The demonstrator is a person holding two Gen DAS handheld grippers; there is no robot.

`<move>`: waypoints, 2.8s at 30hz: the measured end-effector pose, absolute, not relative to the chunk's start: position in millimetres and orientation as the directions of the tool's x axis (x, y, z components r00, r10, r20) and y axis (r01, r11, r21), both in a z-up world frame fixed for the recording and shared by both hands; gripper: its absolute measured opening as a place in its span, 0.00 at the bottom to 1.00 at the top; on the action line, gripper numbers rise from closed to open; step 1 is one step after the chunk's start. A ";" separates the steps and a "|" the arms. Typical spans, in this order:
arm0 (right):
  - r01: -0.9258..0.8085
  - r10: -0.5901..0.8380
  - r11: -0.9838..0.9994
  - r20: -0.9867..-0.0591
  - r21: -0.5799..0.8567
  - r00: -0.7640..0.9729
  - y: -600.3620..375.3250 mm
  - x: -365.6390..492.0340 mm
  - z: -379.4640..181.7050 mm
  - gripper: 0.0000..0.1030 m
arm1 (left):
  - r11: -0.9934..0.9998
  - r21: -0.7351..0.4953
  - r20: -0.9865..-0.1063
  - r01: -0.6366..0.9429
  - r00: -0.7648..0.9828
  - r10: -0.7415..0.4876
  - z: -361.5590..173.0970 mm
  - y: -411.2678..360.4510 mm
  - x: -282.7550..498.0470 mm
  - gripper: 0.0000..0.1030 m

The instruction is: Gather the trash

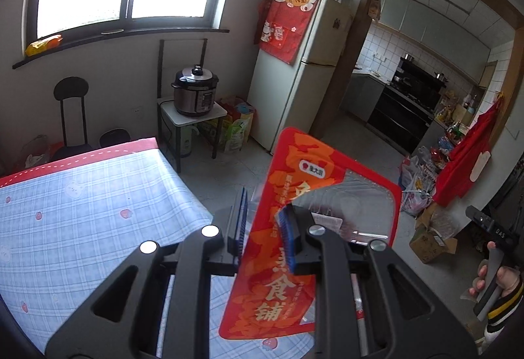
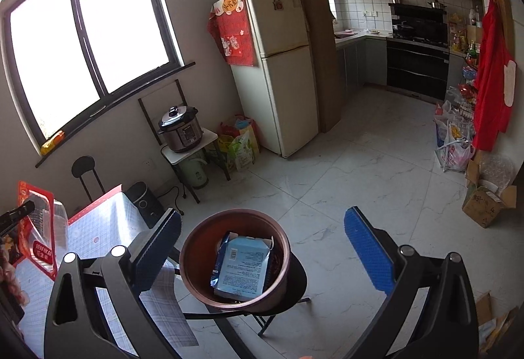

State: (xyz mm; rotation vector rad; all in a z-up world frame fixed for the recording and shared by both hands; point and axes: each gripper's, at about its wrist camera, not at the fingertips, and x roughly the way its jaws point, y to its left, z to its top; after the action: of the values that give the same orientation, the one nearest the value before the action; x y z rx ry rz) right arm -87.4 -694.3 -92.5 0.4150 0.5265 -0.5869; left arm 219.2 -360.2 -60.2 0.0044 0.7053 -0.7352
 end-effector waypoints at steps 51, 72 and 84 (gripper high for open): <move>0.624 -0.404 0.760 -0.619 0.183 0.673 -697.1 -114.0 -100.3 0.95 | 0.650 -0.115 -0.615 0.751 0.460 -0.640 -62.3 -469.8 194.3 0.95; 0.440 -0.302 0.889 -0.554 0.131 0.776 -481.3 -41.8 -38.3 0.95 | 0.780 -0.058 -0.525 0.623 0.646 -0.554 -3.1 -234.5 158.4 0.95; 0.437 -0.310 0.892 -0.544 0.117 0.780 -442.2 -26.4 -31.3 0.95 | 0.810 -0.074 -0.498 0.582 0.682 -0.535 1.3 -178.9 163.6 0.95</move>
State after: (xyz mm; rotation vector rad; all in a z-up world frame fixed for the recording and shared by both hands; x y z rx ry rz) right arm -26.4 -442.2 -31.3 0.2440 0.5421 -0.4083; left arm 163.6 -178.9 1.3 0.0931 0.5283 -0.6275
